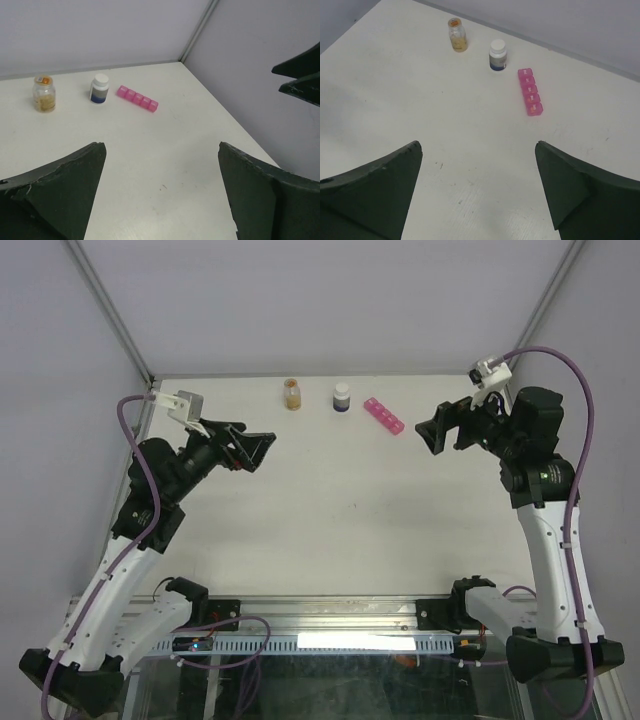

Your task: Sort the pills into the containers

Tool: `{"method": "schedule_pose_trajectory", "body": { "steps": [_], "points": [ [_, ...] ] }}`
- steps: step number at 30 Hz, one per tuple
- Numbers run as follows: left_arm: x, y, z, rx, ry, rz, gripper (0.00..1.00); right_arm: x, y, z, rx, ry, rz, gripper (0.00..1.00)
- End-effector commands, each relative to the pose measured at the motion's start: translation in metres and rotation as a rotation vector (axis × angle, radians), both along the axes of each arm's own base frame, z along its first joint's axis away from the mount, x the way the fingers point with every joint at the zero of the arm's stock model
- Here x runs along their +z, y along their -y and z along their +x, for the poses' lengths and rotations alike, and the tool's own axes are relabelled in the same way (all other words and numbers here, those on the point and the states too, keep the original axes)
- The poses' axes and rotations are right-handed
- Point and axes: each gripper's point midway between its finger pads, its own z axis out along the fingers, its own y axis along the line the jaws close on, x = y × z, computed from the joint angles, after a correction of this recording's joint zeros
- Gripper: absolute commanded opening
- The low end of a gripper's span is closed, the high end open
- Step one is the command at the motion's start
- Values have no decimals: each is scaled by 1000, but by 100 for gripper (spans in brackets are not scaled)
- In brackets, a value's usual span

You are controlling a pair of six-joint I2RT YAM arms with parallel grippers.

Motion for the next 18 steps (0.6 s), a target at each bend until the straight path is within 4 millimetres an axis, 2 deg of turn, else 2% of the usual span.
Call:
{"method": "schedule_pose_trajectory", "body": {
  "steps": [1,8,13,18],
  "points": [
    [2,-12,-3,7,-21,-71,99,-3,12,7,-73,-16,36,99],
    [-19,-27,-2,15,-93,-140,99,-22,17,16,-87,-59,70,99],
    [-37,-28,-3,-13,-148,-183,99,-43,3,17,81,-64,37,99],
    [-53,-27,-5,-49,-176,-184,99,-75,-7,31,215,-94,12,99]
  ]
}}
